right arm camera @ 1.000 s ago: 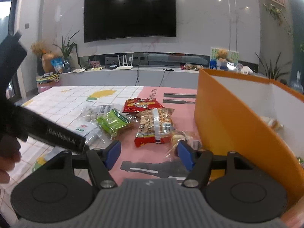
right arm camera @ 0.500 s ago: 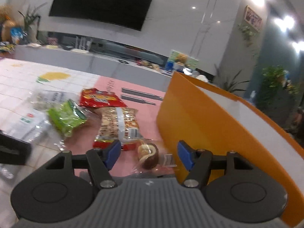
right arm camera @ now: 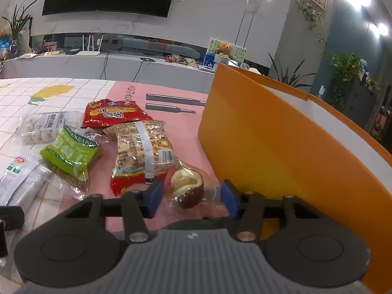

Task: Organize snacks
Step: 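Grasp the clear bun bag with the right tool while the left tool hovers over the white packet, then grasp the long white packet with the left tool while the right tool lifts the bun bag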

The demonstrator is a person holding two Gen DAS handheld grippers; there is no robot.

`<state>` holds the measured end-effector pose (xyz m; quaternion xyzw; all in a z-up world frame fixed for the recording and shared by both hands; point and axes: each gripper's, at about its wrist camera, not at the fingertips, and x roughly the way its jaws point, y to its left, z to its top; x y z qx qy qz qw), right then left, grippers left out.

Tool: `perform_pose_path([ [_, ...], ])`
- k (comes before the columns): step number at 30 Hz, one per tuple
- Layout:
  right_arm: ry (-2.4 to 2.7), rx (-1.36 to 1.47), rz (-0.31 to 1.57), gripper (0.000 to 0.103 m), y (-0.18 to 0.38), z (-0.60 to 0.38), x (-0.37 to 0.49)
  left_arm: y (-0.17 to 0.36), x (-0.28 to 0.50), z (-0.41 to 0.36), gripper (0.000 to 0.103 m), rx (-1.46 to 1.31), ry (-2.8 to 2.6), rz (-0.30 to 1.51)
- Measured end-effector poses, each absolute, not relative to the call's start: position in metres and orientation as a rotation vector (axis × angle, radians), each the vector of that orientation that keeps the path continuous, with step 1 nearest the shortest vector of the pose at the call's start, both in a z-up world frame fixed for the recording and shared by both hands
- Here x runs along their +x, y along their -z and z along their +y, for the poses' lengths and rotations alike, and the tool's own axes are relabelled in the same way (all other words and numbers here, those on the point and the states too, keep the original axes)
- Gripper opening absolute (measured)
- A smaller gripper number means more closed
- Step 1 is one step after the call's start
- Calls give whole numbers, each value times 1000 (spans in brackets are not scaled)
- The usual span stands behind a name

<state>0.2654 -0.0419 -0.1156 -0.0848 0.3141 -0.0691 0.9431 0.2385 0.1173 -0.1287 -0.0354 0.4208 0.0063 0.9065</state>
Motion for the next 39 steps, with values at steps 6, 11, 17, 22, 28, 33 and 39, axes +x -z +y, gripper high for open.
perform_pose_path([
  [6,98,-153,671,42,108,-50,236,128,230,117,58,-85,-12,875],
  [11,18,-224,699,42,102,-48,203,126,226,121,57,-118,-14,886],
  [17,-64,-202,709,43,100,-48,204,125,227,123,57,-132,-11,891],
  [22,-138,-184,728,53,100,-53,217,125,229,124,57,-132,-6,902],
  [28,-179,-107,729,47,106,-61,234,126,230,125,57,-136,-3,901],
  [33,-200,-110,718,42,104,-58,230,124,227,128,57,-164,-2,897],
  [39,-224,-86,705,41,99,-59,228,114,218,142,56,-240,-41,854],
])
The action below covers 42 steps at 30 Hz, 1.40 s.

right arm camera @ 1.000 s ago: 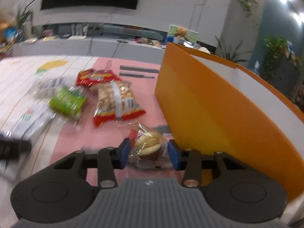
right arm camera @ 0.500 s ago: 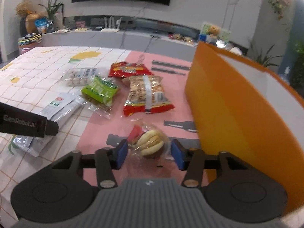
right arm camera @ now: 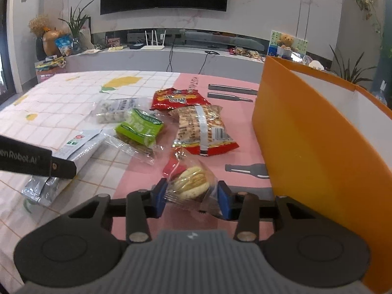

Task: Organize snacks
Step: 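Grasp the long white packet with the left tool while the right tool lifts the bun bag, then carry the bun bag over the box with the right tool while the left tool lifts the packet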

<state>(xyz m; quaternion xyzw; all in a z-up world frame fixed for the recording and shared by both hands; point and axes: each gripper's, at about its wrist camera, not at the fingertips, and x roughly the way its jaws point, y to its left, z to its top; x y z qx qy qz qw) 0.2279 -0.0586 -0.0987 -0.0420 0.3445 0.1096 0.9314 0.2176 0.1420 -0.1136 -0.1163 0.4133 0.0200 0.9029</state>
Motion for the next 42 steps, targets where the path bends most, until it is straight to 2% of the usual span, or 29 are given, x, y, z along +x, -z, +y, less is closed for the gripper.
perform_pose_path([
  [12,-293,-81,566,41,50,-66,199,50,196,145,56,-292,-36,691],
  [22,-284,101,462,41,-14,-141,174,-12,172,96,54,-319,54,530],
  [23,-276,126,450,41,-20,-153,172,-16,171,90,45,-319,74,519],
  [24,-264,154,437,41,-26,-167,169,-20,170,83,31,-319,100,511],
  [25,-250,176,426,41,-31,-179,167,-23,169,76,31,-324,123,507],
  [28,-203,223,394,41,-42,-213,162,-22,174,58,31,-350,153,530],
  [32,-159,273,394,41,-41,-243,160,5,187,44,31,-327,140,610],
  [40,-164,340,415,41,-39,-256,163,50,173,67,31,-286,112,791],
  [41,-172,334,414,41,-39,-256,163,53,169,69,32,-268,124,809],
  [42,-181,328,415,41,-40,-257,164,57,164,70,37,-250,145,827],
])
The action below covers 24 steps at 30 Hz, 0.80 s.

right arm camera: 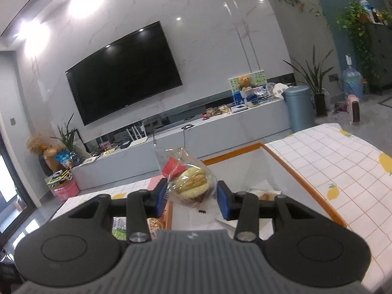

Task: Organize snacks

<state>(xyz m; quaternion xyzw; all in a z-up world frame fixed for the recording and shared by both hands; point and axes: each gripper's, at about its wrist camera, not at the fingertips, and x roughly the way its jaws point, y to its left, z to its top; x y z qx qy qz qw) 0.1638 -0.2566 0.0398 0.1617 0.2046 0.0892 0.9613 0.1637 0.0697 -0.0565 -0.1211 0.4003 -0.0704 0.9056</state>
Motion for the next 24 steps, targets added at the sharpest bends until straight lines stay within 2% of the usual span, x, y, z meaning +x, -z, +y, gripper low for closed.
perform_pose_path([
  [1,-187,323,415,41,-40,-257,163,60,159,70,43,-229,171,846],
  [4,-200,312,416,41,-40,-258,162,73,148,67,51,-167,244,917],
  [8,-200,298,425,41,-37,-260,163,100,134,56,56,-61,419,1049],
  [10,-195,292,432,41,-35,-261,164,115,130,50,65,-53,523,1129],
  [13,-189,298,443,41,-33,-261,169,143,127,29,70,69,623,1243],
  [16,-190,298,457,41,-30,-259,172,177,125,2,70,261,653,1317],
  [20,-183,293,470,41,-28,-260,174,230,130,-20,70,321,643,1470],
  [24,-162,306,482,41,-24,-266,177,277,120,-43,70,440,674,1545],
])
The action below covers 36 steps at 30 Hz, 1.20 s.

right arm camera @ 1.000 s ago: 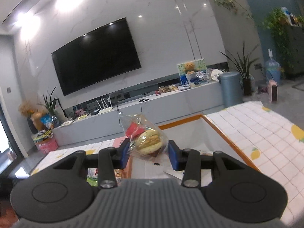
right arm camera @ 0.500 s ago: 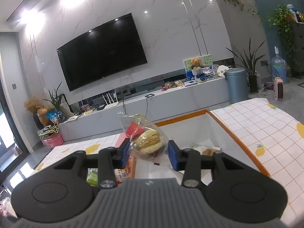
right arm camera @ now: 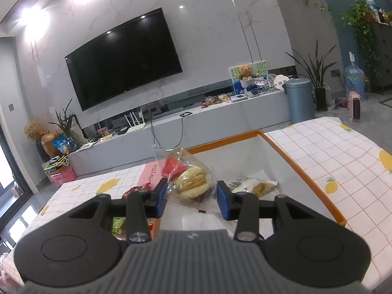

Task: Organize snacks

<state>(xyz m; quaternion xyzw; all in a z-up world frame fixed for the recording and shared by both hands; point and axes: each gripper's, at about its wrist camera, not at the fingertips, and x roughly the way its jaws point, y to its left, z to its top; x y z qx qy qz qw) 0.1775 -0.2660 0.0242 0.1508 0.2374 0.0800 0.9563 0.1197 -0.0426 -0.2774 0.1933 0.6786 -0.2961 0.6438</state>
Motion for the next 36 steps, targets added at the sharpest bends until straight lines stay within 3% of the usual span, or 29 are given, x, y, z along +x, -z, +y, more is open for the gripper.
perform_pose_path([
  [5,-139,300,486,41,-22,-268,179,323,111,-62,70,636,685,1500],
  [19,-138,309,505,41,-19,-265,179,430,119,-66,69,738,802,1469],
  [36,-115,272,542,41,-14,-255,189,525,115,-68,72,798,808,1606],
])
